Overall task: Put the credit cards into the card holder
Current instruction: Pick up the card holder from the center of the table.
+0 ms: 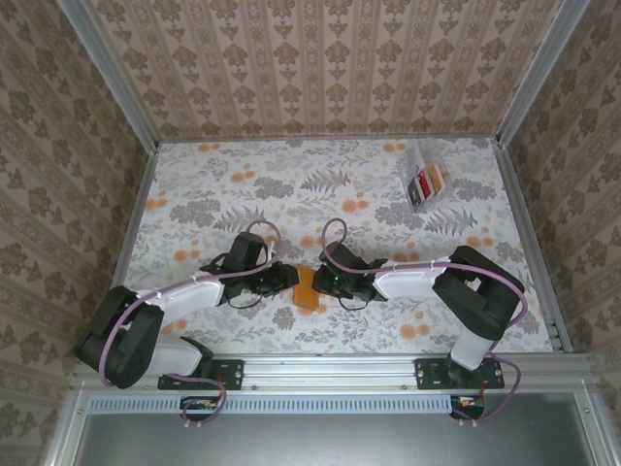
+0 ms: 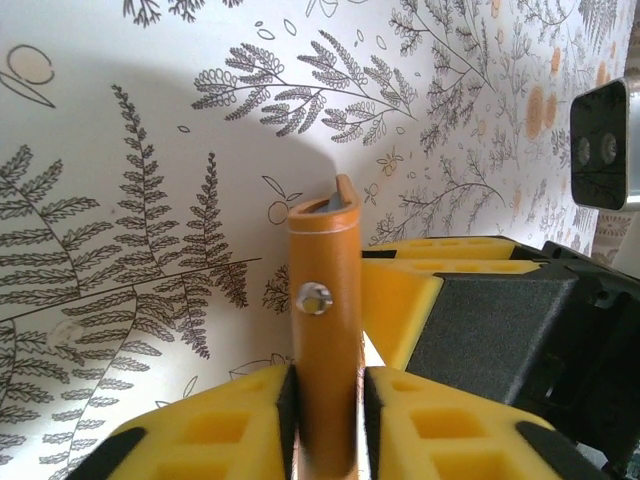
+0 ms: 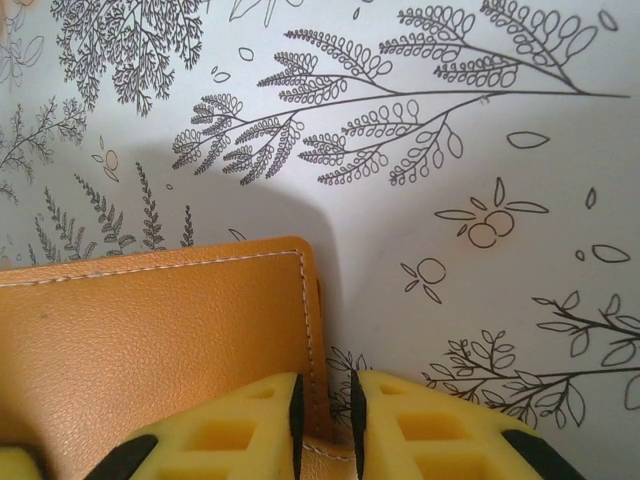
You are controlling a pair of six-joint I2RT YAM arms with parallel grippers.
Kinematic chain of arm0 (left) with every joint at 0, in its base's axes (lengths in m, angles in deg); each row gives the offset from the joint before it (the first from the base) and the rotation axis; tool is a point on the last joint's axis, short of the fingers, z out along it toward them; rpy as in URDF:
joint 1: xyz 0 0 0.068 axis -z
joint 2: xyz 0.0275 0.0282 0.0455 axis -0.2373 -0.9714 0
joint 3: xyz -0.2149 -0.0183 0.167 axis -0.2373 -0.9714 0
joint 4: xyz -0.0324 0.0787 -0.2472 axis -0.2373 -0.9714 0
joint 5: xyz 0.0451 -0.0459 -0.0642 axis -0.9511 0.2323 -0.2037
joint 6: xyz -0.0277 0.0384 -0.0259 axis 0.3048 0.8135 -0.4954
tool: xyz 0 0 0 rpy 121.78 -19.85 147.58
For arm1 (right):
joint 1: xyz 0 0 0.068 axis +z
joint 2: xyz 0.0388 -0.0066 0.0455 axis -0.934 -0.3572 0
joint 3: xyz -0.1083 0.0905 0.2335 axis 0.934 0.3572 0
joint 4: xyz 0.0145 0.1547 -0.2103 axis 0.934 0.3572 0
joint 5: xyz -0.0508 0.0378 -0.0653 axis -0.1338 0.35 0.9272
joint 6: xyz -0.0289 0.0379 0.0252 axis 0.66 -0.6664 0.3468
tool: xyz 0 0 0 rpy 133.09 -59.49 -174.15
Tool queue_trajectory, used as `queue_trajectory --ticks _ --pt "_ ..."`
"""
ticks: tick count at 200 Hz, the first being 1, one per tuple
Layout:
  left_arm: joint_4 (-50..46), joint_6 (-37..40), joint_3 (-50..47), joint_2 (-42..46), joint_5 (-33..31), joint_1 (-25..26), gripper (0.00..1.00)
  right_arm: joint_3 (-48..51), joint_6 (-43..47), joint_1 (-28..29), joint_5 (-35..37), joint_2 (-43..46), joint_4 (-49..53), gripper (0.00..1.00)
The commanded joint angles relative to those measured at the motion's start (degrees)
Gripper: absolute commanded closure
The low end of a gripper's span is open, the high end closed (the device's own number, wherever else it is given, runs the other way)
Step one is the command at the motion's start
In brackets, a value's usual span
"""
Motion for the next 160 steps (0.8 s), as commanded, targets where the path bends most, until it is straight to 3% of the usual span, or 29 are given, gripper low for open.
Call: queue_trajectory --ticks 1,25,40,70,93,160 --pt "1.02 1.71 -0.02 -0.57 2.30 0.35 0.69 -1.63 1.02 -0.31 1.12 -1.13 3.42 0.77" --pt "2.27 2.11 0.15 -1.93 4.01 0.35 0.66 -2.23 1.31 -0.28 0.57 -1.40 3.47 0.77" --pt "2.33 2.45 0.16 -2.27 3.96 0.35 0.70 -2.44 1.33 -0.39 0.65 -1.46 3.74 0.77" --pt "1.96 2.75 0.11 -2.39 2.22 0.27 0.90 -2.62 1.75 -0.54 0.83 0.18 4.60 0.76" --pt "2.15 2.38 0.05 -2.36 0.97 0.26 1.00 -3.37 3.40 -0.49 2.48 3.34 7.83 0.75" --pt "2.87 1.88 0.91 -3.31 0.85 0.26 1.00 -6.32 5.28 0.90 -0.43 0.96 7.08 0.70"
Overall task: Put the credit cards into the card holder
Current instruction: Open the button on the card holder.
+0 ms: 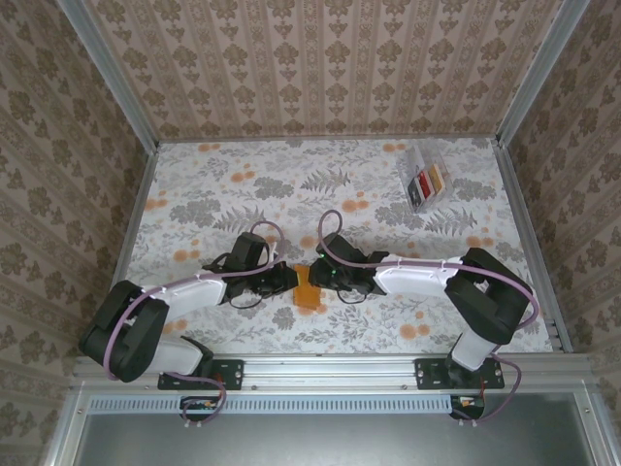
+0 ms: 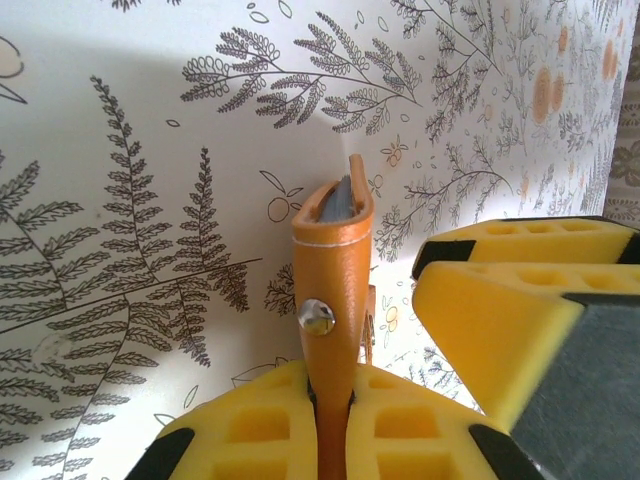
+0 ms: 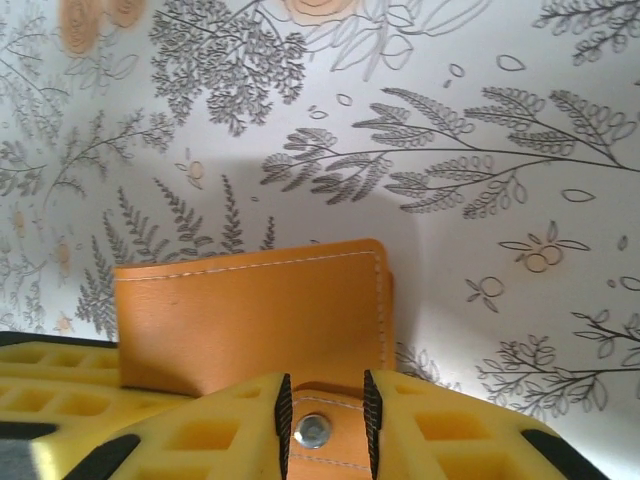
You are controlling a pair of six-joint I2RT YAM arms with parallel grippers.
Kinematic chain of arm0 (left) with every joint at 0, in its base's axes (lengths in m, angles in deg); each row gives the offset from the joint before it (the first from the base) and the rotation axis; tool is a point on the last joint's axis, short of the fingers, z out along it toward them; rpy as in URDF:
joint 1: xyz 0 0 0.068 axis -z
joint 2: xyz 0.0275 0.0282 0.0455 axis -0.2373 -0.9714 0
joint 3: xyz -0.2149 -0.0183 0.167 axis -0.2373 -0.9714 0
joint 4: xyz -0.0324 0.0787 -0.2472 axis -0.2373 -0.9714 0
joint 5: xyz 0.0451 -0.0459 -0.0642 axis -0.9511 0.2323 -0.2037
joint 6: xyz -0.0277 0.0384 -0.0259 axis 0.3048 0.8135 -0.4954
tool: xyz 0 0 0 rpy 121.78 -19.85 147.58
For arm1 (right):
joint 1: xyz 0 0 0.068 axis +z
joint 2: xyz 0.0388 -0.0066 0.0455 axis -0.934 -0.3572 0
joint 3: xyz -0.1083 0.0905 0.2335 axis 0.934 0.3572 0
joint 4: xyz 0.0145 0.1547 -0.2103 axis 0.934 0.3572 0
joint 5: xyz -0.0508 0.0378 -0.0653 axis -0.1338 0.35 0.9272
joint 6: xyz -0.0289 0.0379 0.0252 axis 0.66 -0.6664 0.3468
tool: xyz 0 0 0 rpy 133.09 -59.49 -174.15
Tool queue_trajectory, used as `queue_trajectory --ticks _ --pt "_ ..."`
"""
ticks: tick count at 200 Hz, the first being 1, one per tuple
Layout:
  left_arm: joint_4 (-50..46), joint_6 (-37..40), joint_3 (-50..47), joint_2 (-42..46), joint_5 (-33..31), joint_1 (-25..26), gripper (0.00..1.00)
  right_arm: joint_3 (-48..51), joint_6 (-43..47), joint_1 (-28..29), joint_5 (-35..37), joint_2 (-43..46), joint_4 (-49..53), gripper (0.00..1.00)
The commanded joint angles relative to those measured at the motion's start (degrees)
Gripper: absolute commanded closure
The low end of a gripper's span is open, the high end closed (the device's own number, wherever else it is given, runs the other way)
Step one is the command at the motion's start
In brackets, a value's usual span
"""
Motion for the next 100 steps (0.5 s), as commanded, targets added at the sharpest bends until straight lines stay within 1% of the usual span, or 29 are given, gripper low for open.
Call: queue_trajectory --ticks 1,26,47,72,100 --pt "1.44 0.05 0.93 -0.94 -0.28 0.26 1.00 -1.35 0.72 0.62 -1.00 -1.77 0.20 0.70" --pt "2.14 -0.39 0.90 -1.38 0.11 0.18 1.00 -2.06 0.43 0.92 -2.09 -3.78 0.28 0.69" --pt "2.62 -0.57 0.95 -1.58 0.11 0.13 1.00 -2.43 1.09 1.99 -2.11 -4.73 1.57 0.65" --pt "3.37 -0.95 1.38 -2.24 0.75 -0.01 1.00 -3.88 2.95 3.39 -0.22 -5.92 6.01 0.59" --pt "3.53 -1.27 1.56 -2.13 0.92 -0.09 1.00 -5.71 4.65 4.91 2.08 -7.09 10.10 0.56"
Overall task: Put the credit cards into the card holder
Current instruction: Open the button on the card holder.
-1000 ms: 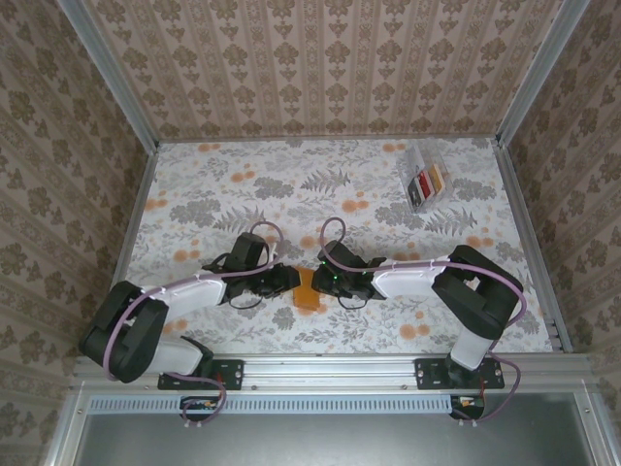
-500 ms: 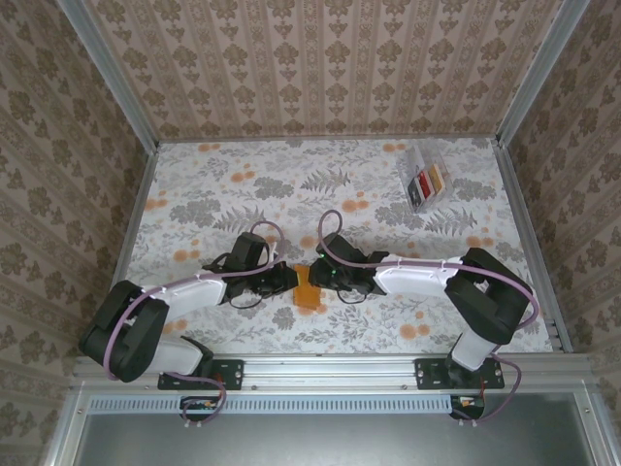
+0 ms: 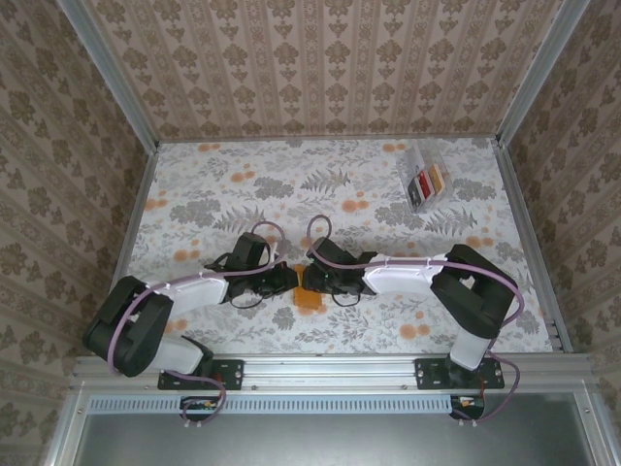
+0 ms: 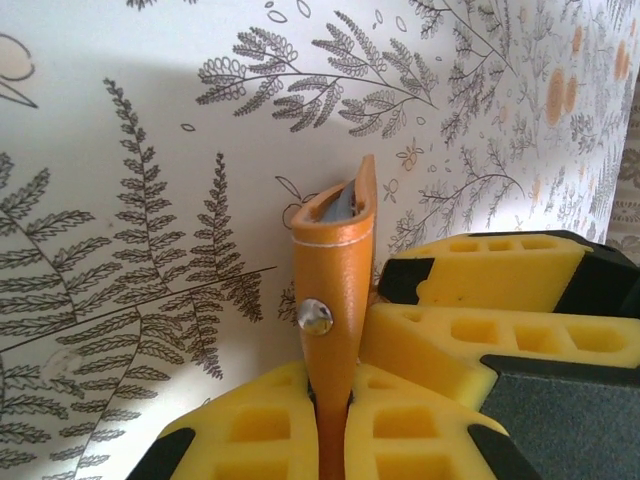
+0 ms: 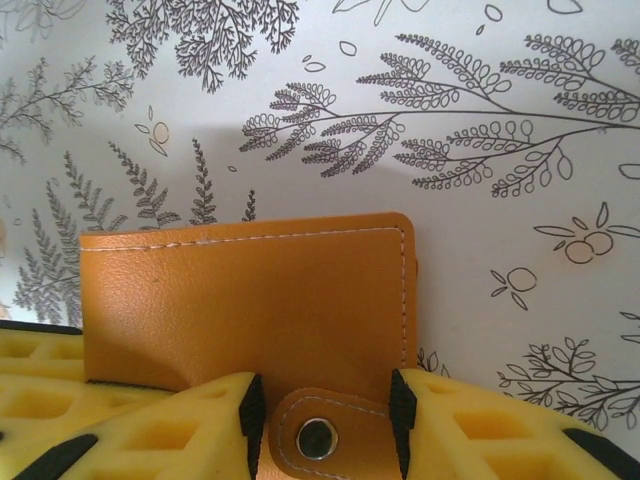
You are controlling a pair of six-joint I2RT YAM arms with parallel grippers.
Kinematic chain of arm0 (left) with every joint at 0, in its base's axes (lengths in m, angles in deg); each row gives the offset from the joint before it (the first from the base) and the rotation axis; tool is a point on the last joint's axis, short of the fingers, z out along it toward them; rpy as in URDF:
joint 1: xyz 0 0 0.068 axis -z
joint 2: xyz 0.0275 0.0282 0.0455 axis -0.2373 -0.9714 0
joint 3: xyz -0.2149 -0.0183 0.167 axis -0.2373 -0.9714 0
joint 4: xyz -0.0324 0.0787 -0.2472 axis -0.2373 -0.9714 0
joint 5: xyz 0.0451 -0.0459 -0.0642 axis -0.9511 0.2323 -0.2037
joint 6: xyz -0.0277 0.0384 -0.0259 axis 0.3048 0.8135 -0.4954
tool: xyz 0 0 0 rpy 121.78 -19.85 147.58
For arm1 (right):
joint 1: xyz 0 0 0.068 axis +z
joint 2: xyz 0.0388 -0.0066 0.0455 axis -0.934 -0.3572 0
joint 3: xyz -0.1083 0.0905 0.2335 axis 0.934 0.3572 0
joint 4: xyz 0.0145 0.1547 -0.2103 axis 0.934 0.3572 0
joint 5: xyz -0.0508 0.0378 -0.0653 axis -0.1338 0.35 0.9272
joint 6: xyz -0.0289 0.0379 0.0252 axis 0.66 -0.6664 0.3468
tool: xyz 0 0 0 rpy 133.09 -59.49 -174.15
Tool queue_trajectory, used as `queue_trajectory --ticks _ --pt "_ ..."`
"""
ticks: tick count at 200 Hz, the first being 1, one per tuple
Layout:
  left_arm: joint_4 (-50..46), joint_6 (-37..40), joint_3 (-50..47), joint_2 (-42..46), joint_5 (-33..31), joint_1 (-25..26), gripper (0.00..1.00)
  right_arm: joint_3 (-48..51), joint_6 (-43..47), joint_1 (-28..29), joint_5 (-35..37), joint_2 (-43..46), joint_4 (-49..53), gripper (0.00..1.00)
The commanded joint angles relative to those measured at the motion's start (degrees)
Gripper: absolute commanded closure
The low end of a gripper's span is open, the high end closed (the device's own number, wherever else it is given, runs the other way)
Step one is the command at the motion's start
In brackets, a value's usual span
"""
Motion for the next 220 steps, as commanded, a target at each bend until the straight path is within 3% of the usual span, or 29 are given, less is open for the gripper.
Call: queue_trajectory --ticks 1,28,80,113,220 --pt "2.45 -1.23 1.56 -0.36 0.89 -0.03 1.00 -1.93 2.81 2.66 0.65 -2.28 6.15 0.56" --pt "2.35 -1.32 1.74 -0.04 0.99 -0.29 1.00 -3.39 2.88 3.52 3.09 -4.15 10.57 0.58" --pt "0.30 -0.79 1.24 1.50 -0.62 -1.43 1.00 -5.37 2.18 5.63 11.36 -5.81 22.10 0.82" --pt "-0.37 -1.28 0.01 2.37 -1.25 -2.97 1.00 -1.62 1.37 4.98 14.24 -1.80 23.18 0.89" --pt "-0.43 -0.27 -0.14 0.89 0.12 -3.28 1.00 -3.89 2.51 1.86 17.00 -0.61 24.65 0.79"
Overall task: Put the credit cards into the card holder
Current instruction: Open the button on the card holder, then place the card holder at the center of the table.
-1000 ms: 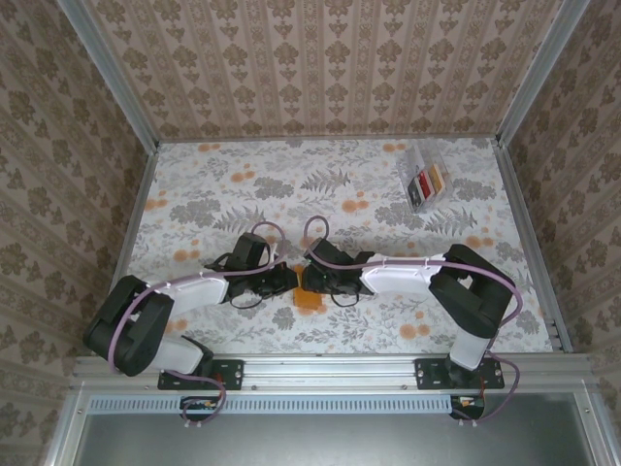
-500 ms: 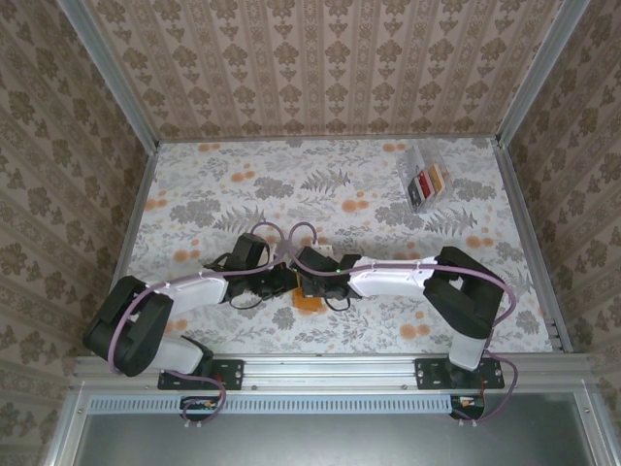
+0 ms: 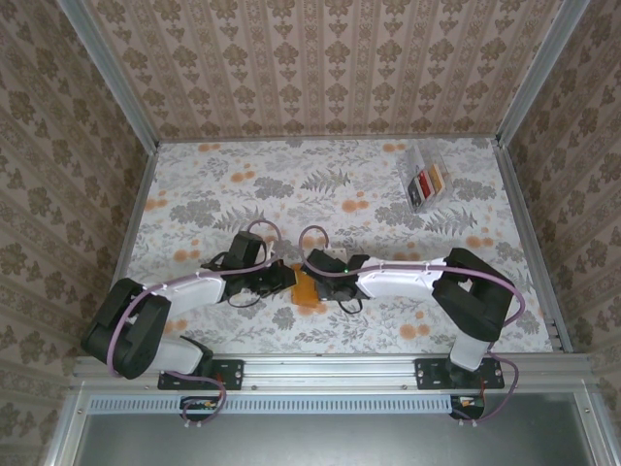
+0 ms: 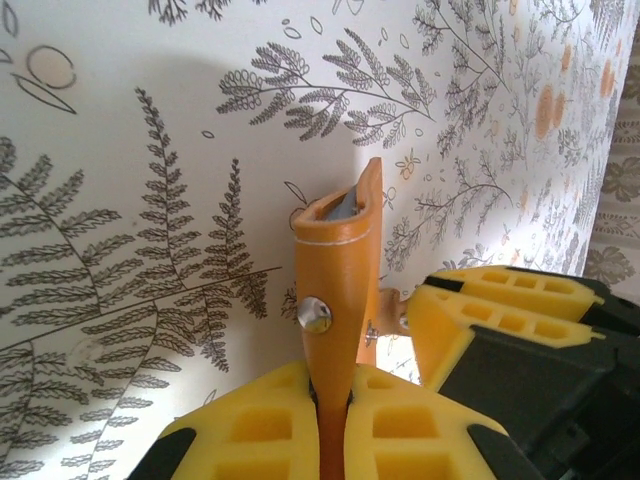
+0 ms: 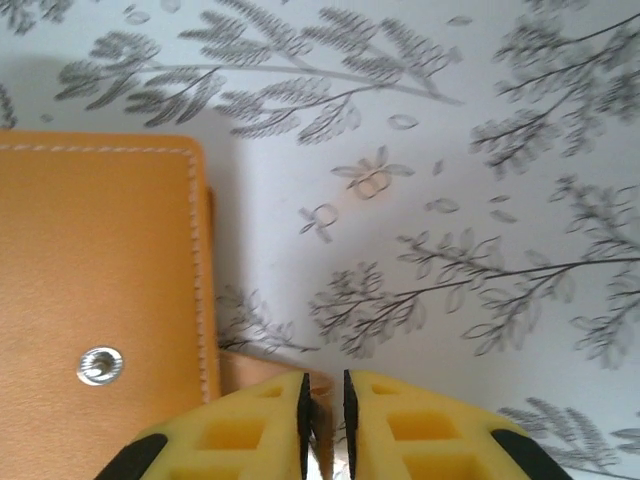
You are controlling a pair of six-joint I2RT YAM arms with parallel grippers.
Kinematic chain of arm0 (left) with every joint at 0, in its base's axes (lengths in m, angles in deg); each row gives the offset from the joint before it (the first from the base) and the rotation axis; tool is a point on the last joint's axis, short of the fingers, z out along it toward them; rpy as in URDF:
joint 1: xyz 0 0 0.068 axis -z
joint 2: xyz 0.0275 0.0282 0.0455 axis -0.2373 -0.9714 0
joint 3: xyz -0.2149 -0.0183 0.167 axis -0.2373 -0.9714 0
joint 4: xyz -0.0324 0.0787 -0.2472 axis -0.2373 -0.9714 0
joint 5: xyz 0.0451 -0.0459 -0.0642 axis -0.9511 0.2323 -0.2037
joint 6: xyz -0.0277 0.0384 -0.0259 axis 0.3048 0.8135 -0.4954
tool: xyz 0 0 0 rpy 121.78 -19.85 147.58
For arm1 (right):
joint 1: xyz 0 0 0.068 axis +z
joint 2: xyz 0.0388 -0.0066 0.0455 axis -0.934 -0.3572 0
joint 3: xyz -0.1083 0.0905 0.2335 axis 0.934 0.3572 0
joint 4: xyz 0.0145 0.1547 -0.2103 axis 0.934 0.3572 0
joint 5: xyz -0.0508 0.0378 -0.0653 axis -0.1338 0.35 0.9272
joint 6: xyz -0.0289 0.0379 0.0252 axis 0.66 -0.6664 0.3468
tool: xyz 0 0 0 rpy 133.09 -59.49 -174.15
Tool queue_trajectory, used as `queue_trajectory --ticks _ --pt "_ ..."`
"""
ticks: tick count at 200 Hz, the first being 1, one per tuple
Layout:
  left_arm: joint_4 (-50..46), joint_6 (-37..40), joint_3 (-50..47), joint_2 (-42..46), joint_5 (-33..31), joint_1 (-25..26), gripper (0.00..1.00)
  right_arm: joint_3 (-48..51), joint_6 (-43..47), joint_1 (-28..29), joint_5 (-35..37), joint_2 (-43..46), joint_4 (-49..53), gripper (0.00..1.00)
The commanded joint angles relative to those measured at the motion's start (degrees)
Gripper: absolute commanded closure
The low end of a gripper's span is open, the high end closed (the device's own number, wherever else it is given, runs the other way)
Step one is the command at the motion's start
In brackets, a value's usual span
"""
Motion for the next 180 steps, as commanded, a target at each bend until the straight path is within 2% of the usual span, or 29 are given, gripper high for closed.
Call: queue_trajectory --ticks 1,78,114,132,147,170,180 --pt "0.63 0.63 -0.17 -0.03 -1.27 -0.94 1.00 -0.54 0.48 -1.50 2.57 -0.93 7.64 0.79" --pt "1.99 0.48 -0.46 -1.41 -1.57 -0.77 0.97 1.22 1.69 -1.25 -0.25 -1.77 8.25 0.78" --pt "2.37 0.36 0.70 -3.17 -1.24 0.42 0.90 0.58 2.62 -2.52 2.51 3.95 9.88 0.77" --pt "2.57 -0.36 1.73 -3.97 -1.91 1.72 0.87 2.11 4.41 -6.22 1.68 9.46 8.88 0.75" --pt "2.72 -1.54 2.58 -4.38 -3.07 2.51 0.79 3.73 7.00 -10.70 -0.53 14.31 6.63 0.70" --pt "1.78 -2.66 4.28 -4.47 -4.89 3.51 0.68 4.42 12.01 -21.42 -6.15 20.60 5.47 0.66" --pt "0.03 -2.58 5.24 -4.38 -6.03 3.72 0.59 3.87 14.47 -27.06 -9.42 23.44 5.22 0.62"
